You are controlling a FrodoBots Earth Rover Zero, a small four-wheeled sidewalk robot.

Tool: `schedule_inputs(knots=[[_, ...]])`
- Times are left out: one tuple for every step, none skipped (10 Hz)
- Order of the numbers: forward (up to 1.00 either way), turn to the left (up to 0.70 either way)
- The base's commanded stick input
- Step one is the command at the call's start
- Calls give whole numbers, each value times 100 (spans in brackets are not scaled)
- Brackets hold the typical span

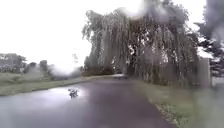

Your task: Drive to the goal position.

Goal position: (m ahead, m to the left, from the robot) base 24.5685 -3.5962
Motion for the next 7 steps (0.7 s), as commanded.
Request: schedule_inputs(knots=[[85,-31],[85,-22],[85,-9],[85,-2],[85,0],[85,0],[85,0]])
